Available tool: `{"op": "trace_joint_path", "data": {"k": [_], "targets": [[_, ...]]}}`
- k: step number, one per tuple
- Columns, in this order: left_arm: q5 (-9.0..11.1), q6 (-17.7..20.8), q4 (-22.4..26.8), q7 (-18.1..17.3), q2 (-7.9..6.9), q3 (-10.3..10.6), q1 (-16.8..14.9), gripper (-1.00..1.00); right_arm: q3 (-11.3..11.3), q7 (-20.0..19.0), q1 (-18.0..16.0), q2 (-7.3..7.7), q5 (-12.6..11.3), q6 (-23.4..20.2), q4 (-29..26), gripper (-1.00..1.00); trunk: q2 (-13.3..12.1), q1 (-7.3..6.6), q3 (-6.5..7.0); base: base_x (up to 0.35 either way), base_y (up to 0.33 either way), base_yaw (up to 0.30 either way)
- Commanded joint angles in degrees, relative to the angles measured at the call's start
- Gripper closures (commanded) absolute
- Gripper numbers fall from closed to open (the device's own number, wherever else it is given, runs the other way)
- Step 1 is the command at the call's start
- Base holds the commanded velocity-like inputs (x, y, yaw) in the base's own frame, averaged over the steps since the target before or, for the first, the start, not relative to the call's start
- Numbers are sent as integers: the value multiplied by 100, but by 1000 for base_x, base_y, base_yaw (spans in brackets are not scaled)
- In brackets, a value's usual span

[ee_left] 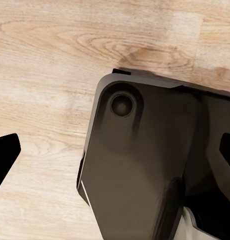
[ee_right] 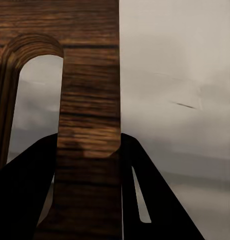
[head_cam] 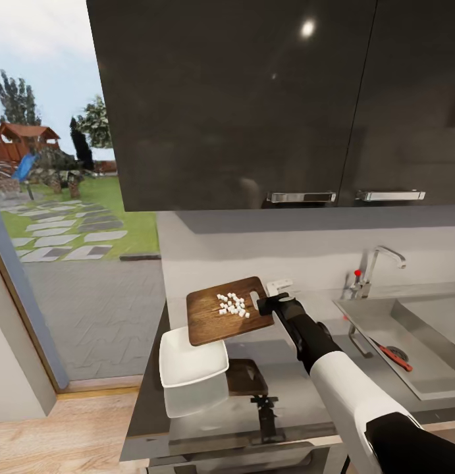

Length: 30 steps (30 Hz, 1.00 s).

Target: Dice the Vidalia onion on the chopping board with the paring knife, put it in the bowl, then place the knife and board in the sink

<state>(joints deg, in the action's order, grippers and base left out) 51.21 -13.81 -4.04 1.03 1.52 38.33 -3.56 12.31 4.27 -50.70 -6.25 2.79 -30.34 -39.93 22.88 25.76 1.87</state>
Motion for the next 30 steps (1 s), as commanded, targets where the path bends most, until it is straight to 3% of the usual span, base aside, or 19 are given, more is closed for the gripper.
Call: {"op": "trace_joint_path", "data": {"k": [1,10,15,23,30], "targets": [[3,-25,-18,11,6,34,-4,-100,17,18,-2,0,27,-34,-6,100,4,2,-2,0,0,0],[3,-31,-18,11,6,34,-4,-100,26,47,-2,-8,52,-34,0,100,4,2,-2,0,0,0],[3,-33,-18,11,6,34,-4,-100,26,40,-2,-8,358,-26,2,100,4,2,-2,0,0,0],[3,-34,-18,2,6,34,-4,-100,30,35,-2,-16,397,42,-3,100,4,2,-2,0,0,0],[3,-34,-18,-1,6,34,-4,-100,431,28,-2,-16,398,63,-19,100,4,2,-2,0,0,0]]}}
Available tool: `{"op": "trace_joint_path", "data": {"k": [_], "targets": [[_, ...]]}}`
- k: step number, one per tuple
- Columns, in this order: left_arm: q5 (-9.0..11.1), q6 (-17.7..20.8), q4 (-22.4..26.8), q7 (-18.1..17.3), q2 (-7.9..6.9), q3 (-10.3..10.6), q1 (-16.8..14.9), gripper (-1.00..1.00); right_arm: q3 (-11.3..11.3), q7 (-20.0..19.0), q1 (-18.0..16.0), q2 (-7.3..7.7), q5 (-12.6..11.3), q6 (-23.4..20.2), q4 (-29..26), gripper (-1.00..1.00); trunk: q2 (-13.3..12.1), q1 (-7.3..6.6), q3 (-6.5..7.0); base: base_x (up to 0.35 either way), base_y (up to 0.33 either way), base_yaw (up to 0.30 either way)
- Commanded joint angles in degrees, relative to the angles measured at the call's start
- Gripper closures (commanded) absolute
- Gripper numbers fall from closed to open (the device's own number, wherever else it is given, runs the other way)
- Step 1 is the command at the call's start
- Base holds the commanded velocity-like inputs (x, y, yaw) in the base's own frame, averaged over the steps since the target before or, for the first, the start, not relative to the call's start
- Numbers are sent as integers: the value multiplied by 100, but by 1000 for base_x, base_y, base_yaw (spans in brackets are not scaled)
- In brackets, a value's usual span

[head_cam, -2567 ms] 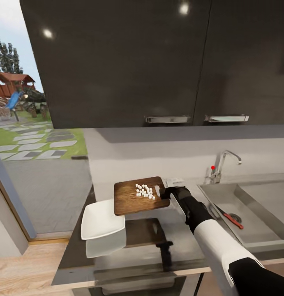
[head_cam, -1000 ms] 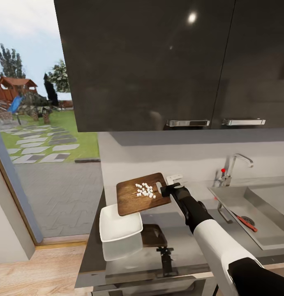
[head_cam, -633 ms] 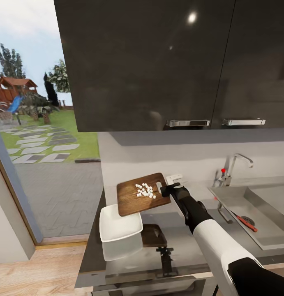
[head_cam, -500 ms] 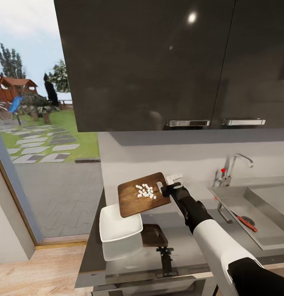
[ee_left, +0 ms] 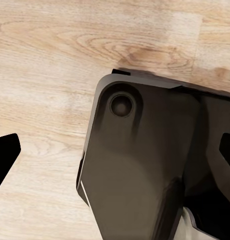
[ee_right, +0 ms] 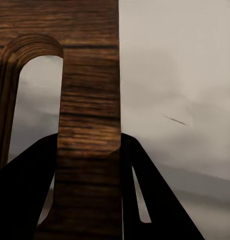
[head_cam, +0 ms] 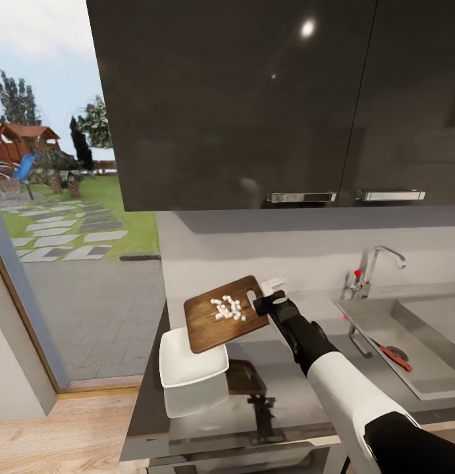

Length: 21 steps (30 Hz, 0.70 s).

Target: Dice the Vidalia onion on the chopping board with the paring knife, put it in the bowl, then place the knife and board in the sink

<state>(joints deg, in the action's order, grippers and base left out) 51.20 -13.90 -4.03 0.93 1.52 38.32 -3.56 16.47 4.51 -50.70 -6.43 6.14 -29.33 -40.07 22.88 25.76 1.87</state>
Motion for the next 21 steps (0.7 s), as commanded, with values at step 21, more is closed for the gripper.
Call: {"op": "trace_joint_path", "data": {"k": [21], "targets": [[4,-25,-18,-5,6,35,-4,-100,66,52,-2,-117,89,-55,-36,100,4,2,-2,0,0,0]]}}
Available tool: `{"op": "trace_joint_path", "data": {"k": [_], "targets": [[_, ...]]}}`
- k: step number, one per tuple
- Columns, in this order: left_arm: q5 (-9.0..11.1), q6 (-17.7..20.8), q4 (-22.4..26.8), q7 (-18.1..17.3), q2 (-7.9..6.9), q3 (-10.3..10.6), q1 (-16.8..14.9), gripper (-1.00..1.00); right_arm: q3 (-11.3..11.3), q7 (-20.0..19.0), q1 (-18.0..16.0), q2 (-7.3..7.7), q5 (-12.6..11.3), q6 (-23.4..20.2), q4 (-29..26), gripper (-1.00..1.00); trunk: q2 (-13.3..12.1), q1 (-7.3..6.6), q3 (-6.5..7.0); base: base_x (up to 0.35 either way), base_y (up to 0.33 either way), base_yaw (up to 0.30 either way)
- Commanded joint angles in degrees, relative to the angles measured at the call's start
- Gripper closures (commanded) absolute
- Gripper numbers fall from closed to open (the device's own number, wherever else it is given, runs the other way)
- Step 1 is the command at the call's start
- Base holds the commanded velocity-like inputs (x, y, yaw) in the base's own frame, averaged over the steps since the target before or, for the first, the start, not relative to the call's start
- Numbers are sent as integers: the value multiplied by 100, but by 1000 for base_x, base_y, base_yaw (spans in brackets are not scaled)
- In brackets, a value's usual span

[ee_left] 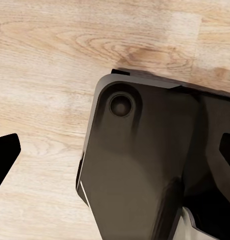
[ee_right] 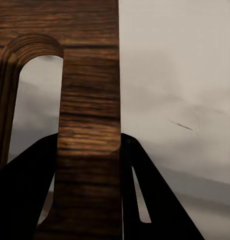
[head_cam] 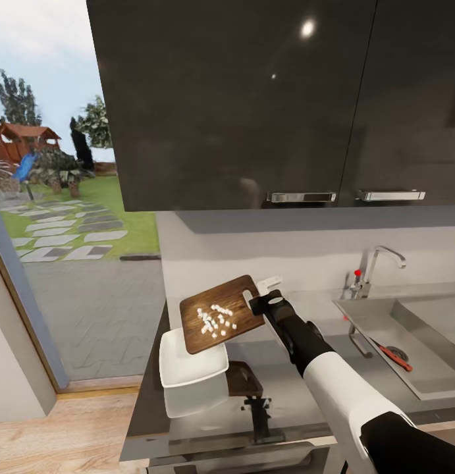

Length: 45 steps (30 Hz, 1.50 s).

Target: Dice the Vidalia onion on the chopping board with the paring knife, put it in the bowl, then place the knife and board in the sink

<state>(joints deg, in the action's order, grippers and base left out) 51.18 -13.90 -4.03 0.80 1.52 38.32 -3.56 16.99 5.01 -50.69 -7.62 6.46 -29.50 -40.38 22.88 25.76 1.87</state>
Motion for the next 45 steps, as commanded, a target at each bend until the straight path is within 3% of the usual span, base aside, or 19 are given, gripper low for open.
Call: {"op": "trace_joint_path", "data": {"k": [1,7,10,12,45], "targets": [[6,-25,-19,8,6,35,-4,-100,15,6,-2,-1,58,-38,-5,100,4,2,-2,0,0,0],[6,-25,-19,8,6,35,-4,-100,15,65,-2,-64,93,-47,-5,100,4,2,-2,0,0,0],[6,-25,-19,8,6,35,-4,-100,15,153,-2,-93,377,-47,-3,100,4,2,-2,0,22,0],[6,-25,-19,8,6,35,-4,-100,13,164,-2,-132,446,-47,-5,100,4,2,-2,0,184,0],[6,-25,-19,8,6,35,-3,-100,6,182,-2,-147,522,-38,-17,100,4,2,-2,0,11,0]]}}
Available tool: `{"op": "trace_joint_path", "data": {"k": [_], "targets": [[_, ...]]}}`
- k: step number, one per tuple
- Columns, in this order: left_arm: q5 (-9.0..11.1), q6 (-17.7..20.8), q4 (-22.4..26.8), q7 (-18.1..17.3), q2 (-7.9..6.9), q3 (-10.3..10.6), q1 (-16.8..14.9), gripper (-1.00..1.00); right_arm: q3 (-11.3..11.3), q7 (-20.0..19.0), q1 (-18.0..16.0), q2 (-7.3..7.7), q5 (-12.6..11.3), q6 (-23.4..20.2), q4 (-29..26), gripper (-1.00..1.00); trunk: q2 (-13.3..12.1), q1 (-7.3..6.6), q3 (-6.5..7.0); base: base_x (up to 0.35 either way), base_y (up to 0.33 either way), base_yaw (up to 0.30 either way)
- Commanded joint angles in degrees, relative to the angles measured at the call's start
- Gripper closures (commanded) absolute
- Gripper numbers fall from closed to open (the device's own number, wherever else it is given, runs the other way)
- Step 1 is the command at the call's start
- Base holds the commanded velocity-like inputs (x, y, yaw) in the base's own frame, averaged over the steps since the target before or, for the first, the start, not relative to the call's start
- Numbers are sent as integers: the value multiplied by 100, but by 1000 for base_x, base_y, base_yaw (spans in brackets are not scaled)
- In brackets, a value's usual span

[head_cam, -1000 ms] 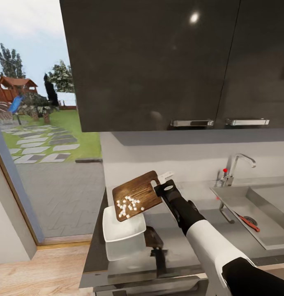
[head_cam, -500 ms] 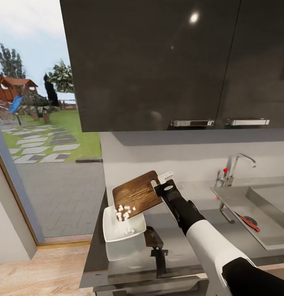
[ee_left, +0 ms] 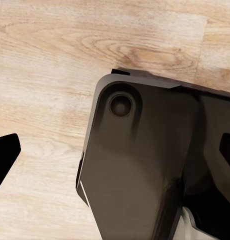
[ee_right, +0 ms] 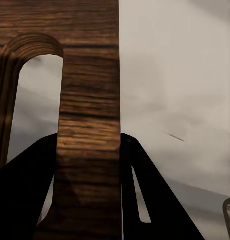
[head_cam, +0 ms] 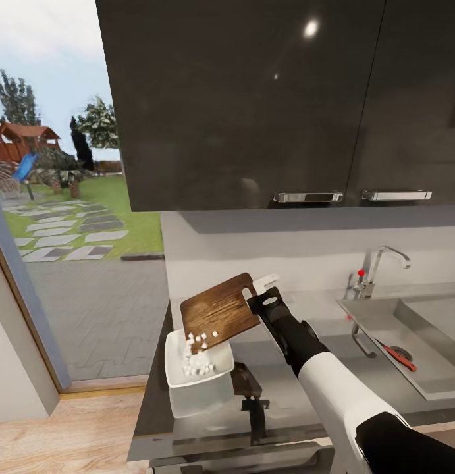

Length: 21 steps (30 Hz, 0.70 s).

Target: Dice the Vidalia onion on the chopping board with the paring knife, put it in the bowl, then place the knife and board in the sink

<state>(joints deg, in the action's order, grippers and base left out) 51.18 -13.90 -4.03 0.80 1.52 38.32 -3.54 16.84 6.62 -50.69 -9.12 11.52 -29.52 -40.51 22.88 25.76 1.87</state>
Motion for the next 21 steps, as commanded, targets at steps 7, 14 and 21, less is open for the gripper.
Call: {"op": "trace_joint_path", "data": {"k": [7,14,21], "targets": [[6,-25,-19,8,6,35,-6,-100,21,37,-2,-2,26,-48,-53,100,4,2,-2,0,0,0],[6,-25,-19,8,6,35,-6,-100,117,151,-2,-2,34,-79,-164,100,4,2,-2,0,0,0],[6,-25,-19,8,6,35,-6,-100,133,250,-2,-88,729,-105,-283,100,4,2,-2,0,0,0]]}}
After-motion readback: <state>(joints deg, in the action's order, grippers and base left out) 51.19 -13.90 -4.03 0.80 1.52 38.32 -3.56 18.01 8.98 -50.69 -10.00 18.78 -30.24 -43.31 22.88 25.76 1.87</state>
